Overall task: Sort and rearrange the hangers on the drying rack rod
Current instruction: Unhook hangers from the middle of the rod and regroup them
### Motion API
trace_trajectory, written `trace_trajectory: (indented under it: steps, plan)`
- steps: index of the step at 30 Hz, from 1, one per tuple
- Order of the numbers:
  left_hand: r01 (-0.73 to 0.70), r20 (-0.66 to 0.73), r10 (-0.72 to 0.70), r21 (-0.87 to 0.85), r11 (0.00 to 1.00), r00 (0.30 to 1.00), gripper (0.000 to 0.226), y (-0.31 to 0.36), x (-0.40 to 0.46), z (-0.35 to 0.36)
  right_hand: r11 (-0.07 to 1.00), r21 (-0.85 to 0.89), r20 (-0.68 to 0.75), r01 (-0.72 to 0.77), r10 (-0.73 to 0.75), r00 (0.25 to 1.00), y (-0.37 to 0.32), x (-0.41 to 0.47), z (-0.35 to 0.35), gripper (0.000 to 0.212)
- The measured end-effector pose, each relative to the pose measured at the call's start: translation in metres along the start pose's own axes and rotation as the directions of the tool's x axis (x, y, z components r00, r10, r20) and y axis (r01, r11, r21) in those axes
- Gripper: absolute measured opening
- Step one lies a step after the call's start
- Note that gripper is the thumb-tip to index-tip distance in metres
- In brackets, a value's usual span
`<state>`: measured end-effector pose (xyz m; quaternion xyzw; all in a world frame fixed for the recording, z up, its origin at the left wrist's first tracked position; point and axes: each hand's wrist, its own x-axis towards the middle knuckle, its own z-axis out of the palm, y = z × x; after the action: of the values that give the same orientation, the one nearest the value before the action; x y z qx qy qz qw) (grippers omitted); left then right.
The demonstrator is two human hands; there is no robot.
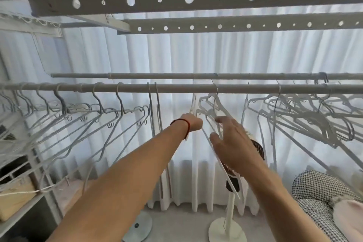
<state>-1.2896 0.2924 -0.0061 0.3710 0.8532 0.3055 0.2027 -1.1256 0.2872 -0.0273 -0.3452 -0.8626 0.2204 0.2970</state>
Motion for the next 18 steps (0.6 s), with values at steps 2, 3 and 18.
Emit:
trace_trajectory:
  steps: [2, 3, 18]
  plan:
    - [0.034, -0.033, -0.033, 0.052, 0.998, 0.999, 0.051, -0.001, 0.016, 0.008, 0.998, 0.032, 0.083, -0.05, 0.047, 0.995, 0.01, 0.008, 0.004, 0.066]
    - [0.047, -0.062, -0.042, 0.074, 0.996, 0.997, 0.051, -0.002, 0.022, 0.012, 0.996, 0.063, 0.12, -0.069, 0.061, 0.991, 0.014, 0.011, 0.006, 0.07]
    - [0.09, -0.068, -0.169, -0.626, 0.775, 0.983, 0.063, -0.025, 0.056, 0.016, 0.929, 0.312, 0.206, -0.197, 0.137, 0.969, 0.034, 0.042, 0.024, 0.06]
